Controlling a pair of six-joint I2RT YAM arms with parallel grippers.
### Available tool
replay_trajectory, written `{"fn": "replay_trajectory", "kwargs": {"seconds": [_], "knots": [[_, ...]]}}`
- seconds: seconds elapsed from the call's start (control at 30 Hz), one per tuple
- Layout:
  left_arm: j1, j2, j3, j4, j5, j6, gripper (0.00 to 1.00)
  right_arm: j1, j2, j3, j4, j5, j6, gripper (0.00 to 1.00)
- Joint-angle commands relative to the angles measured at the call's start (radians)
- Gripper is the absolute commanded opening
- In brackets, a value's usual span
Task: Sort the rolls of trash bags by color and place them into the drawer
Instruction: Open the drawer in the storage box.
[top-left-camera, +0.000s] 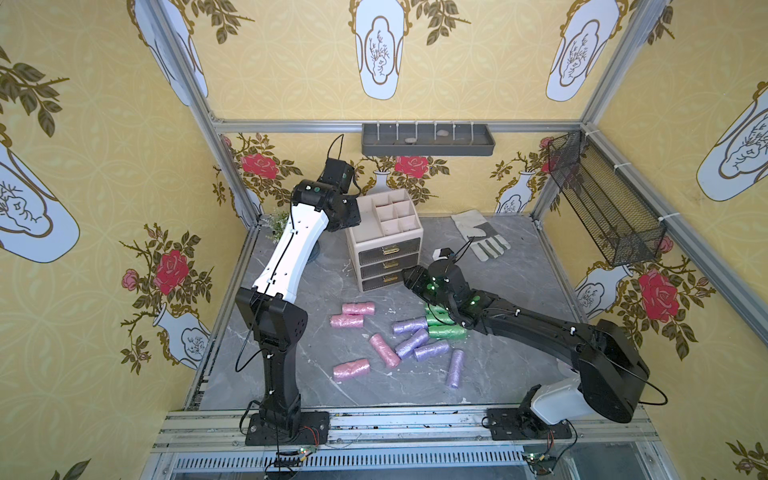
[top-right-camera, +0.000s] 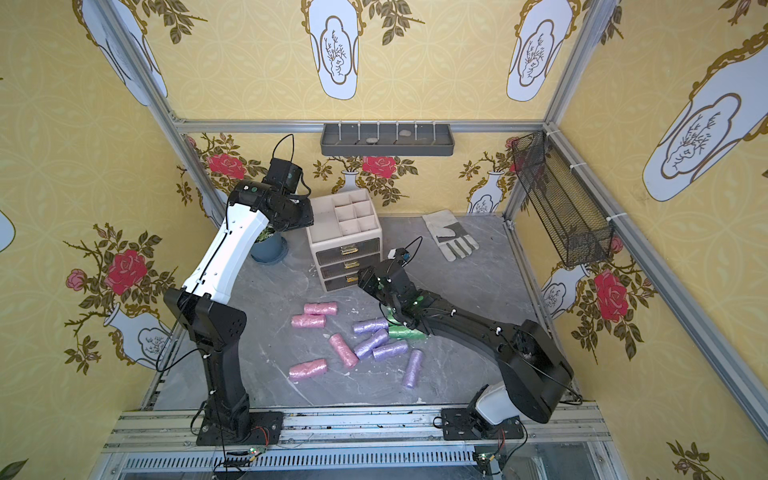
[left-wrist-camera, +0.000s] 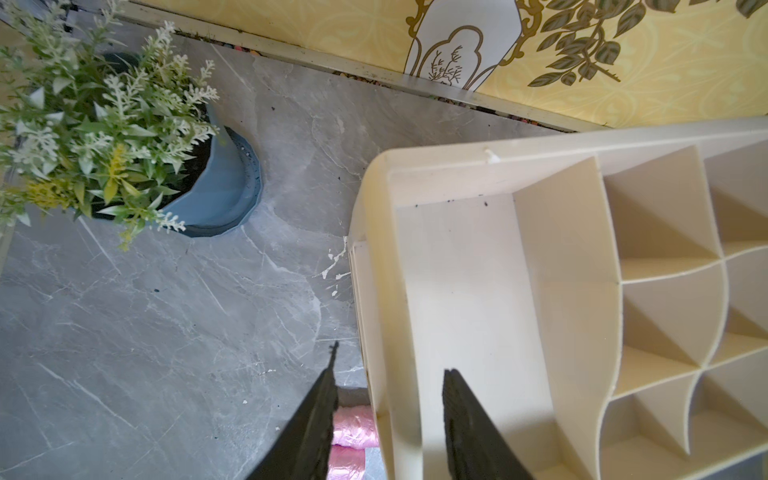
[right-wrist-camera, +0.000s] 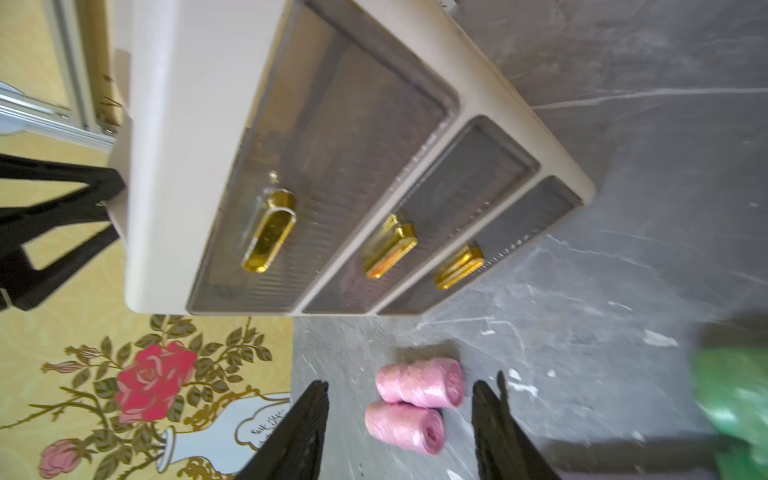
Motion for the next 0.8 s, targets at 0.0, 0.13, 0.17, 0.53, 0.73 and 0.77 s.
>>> {"fn": "replay_trajectory", "kwargs": {"seconds": [0.0,0.13,0.17,0.53,0.73,0.77], "knots": [[0.001,0.012,-0.004,0.013,0.005,-0.008,0.39,0.011,0.044,0.003,0.257,0.068,0.026,0.51],[0.001,0.018,-0.001,0.014,0.01,-0.008,0.29,0.02,0.111,0.005,0.394,0.106,0.037,0.51],[0.002,0.019,-0.001,0.016,0.01,-0.008,0.28,0.022,0.131,0.006,0.428,0.11,0.041,0.51],[0.001,0.022,0.0,0.016,0.012,-0.002,0.09,0.02,0.197,0.026,0.551,0.187,0.096,0.47],[0.001,0.031,0.013,0.01,0.019,-0.006,0.05,-0.002,0.237,0.049,0.539,0.147,0.216,0.44],[0.001,0.031,0.014,0.009,0.021,-0.006,0.04,-0.004,0.244,0.05,0.546,0.138,0.235,0.44]]}}
